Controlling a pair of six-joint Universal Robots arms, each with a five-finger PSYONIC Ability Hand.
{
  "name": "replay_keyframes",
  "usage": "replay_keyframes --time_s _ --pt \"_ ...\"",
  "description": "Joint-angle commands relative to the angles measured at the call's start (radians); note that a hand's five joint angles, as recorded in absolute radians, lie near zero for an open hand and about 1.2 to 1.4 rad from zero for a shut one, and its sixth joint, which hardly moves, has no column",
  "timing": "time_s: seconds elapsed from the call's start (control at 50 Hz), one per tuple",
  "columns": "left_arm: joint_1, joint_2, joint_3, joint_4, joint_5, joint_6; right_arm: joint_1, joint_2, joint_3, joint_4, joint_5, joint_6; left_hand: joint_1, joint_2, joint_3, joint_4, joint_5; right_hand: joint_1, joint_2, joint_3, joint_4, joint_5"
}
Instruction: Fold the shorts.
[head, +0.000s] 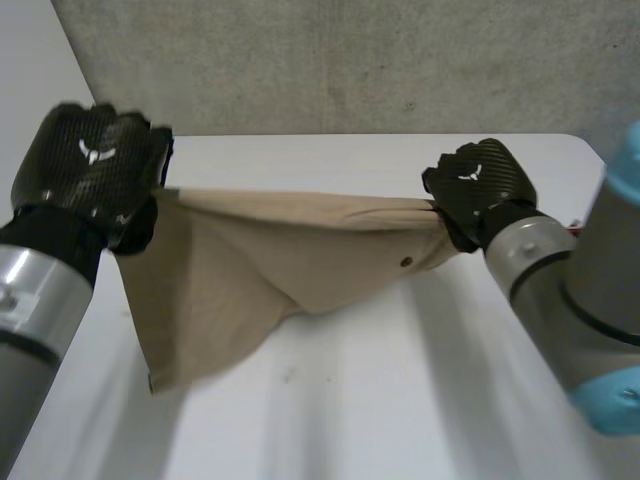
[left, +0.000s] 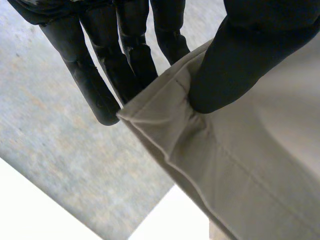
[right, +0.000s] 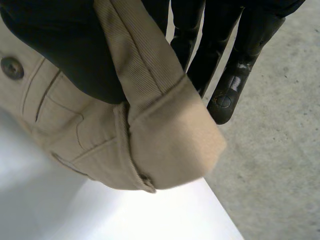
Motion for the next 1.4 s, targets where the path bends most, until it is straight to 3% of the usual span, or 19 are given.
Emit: replay_keyframes --time_s 0.02,0.26,0.4,0.64,0.84,1.02,1.14,1.28,1.4 --pt "-0.005 0.085 -0.072 -0.136 0.004 -0.002 -0.032 -0.113 0.015 0.229 -0.012 -0.070 0.244 0.194 0.199 0.197 0.231 0.419 0.218 0.217 0.205 0.247" --pt "-0.022 0.223 -0.112 -0.387 0.087 -0.007 -0.037 -0.245 0.101 0.614 -0.087 -0.197 0.244 0.194 0.199 0.197 0.231 0.419 0.218 0.217 0.205 0.247" --pt "-0.019 0.335 -0.096 -0.505 0.141 0.000 -0.112 -0.360 0.141 0.656 -0.169 -0.259 0.244 0.194 0.199 0.197 0.231 0.419 0.218 0.217 0.205 0.247" --pt "0.022 0.304 -0.108 -0.485 0.247 0.001 -0.162 -0.362 0.146 0.651 -0.247 -0.277 0.244 0.194 0.199 0.197 0.231 0.419 0.218 0.217 0.205 0.247" --pt "0.087 -0.162 -0.004 -0.162 0.248 0.012 -0.152 -0.041 0.069 0.566 -0.186 -0.297 0.244 0.194 0.199 0.197 0.231 0.419 0.218 0.217 0.205 0.247" --pt "0.088 -0.565 0.268 -0.099 0.245 0.090 -0.124 0.198 -0.127 0.400 -0.056 -0.284 0.244 0.194 0.199 0.197 0.231 0.419 0.218 0.217 0.205 0.247" --pt "0.088 -0.814 0.519 -0.093 0.216 0.150 -0.104 0.307 -0.216 0.253 -0.023 -0.287 0.244 0.194 0.199 0.197 0.231 0.419 0.218 0.217 0.205 0.247" --pt "0.090 -0.944 0.676 0.020 0.187 0.162 -0.089 0.427 -0.288 0.076 -0.020 -0.291 0.244 0.194 0.199 0.197 0.231 0.419 0.218 0.217 0.205 0.247" --pt "0.093 -1.003 0.730 0.255 0.185 0.205 -0.089 0.496 -0.340 -0.017 0.003 -0.293 0.244 0.194 0.199 0.197 0.231 0.419 0.218 0.217 0.205 0.247"
